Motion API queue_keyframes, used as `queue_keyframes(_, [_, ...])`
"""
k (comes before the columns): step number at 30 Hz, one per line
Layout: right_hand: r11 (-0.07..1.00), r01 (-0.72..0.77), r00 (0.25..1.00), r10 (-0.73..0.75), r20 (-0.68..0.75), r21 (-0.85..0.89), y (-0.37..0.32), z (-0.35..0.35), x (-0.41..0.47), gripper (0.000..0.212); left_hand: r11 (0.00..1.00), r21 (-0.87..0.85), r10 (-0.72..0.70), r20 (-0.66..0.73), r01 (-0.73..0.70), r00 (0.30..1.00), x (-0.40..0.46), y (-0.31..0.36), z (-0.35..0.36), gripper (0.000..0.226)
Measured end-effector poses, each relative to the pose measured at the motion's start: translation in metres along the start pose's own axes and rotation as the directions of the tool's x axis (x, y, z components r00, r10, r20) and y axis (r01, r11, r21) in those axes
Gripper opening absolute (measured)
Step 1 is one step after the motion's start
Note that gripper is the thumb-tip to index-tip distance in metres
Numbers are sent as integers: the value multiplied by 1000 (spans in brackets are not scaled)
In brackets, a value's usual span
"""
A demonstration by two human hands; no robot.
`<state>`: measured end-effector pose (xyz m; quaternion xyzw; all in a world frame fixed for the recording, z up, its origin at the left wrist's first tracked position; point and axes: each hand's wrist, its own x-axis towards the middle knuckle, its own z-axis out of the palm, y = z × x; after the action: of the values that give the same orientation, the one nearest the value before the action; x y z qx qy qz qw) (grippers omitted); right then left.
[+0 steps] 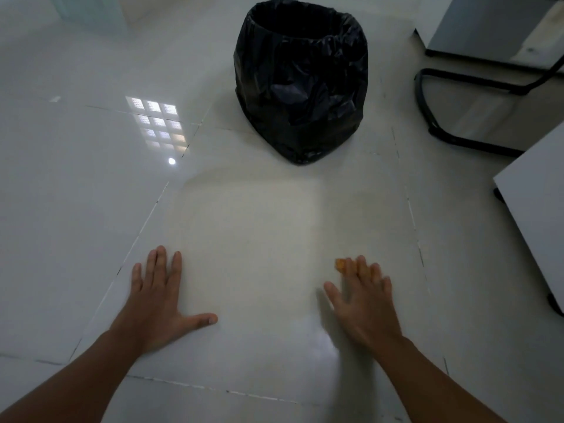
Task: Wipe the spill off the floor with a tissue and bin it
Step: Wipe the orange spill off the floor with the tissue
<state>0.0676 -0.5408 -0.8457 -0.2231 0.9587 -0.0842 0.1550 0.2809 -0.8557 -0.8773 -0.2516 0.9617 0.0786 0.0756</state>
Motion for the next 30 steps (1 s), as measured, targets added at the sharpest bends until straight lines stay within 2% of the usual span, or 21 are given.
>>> queue_keyframes(3, [981, 192, 981, -192, -16, 23, -46, 10, 1, 82, 1000, -3, -13, -5, 13, 1000, 0, 0, 0, 147])
queue_keyframes(6, [873, 486, 873, -487, 26, 27, -63, 23, -22, 66, 1000, -16, -15, -1, 15, 1000, -1, 1, -1, 147])
queue_keyframes(8, [813, 580, 814, -581, 11, 49, -46, 27, -36, 58, 999, -28, -18, 3, 18, 1000, -3, 1, -1, 146])
queue_keyframes(9, [812, 581, 814, -581, -14, 56, -33, 27, -38, 54, 999, -28, -20, -3, 20, 1000, -3, 1, 0, 145])
queue_keyframes(11, [865, 501, 865, -499, -56, 24, -11, 21, -32, 53, 999, -29, -14, -16, 13, 1000, -2, 1, 1, 144])
queue_keyframes(15, [991, 136, 989, -137, -60, -21, 10, 0, 10, 67, 1000, -19, 2, -10, -2, 1000, -4, 1, 1, 143])
queue_keyframes(17, [1000, 2, 1000, -2, -19, -1, 5, -12, 42, 70, 1000, -10, -3, -7, 3, 1000, -4, 1, 0, 143])
queue_keyframes(19, [998, -51, 999, 50, 12, 31, -13, -18, 70, 73, 1000, -18, -6, -9, 6, 1000, -3, 2, -2, 144])
queue_keyframes(21, [999, 13, 999, -14, 44, 42, -42, -17, 82, 70, 1000, -24, -3, 2, 3, 1000, -4, 3, -3, 145])
queue_keyframes(24, [953, 304, 951, -304, 55, 14, -78, 1, 52, 64, 1000, -9, 0, 5, 0, 1000, -5, 2, -4, 144])
queue_keyframes(26, [915, 403, 914, -403, 42, 16, -78, 12, 21, 66, 1000, 13, 2, 24, -3, 1000, -5, 2, -3, 143])
queue_keyframes(28, [927, 372, 928, -372, -9, -42, -57, 16, 14, 66, 1000, 17, -1, 18, 0, 1000, -4, 2, -1, 141])
queue_keyframes(30, [961, 257, 964, -262, -40, -100, -30, 10, 28, 68, 1000, 20, 7, 19, -7, 1000, -4, 2, -1, 140])
